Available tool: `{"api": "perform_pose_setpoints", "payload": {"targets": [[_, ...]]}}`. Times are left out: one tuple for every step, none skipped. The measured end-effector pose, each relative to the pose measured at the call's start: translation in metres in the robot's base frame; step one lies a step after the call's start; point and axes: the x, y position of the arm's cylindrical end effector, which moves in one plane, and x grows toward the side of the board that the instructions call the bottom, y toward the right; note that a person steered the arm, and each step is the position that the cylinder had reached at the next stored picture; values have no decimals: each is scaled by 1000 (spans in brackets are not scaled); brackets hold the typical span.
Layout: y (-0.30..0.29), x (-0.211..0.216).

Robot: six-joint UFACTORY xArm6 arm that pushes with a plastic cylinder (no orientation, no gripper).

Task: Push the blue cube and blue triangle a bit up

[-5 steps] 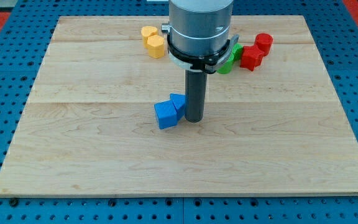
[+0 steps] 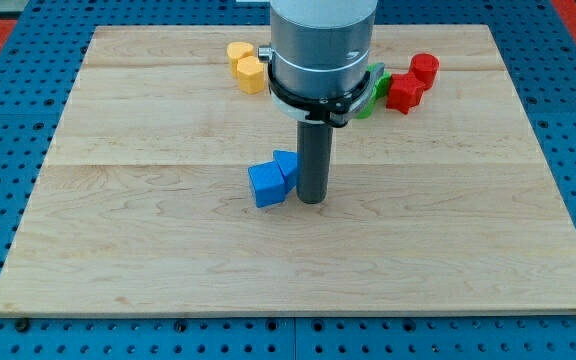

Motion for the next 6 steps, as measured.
{"api": "perform_pose_setpoints", "payload": {"targets": [[-1,27],[-31,37],[-34,13],[-34,-16],[-21,-4],[-17,-20]]}}
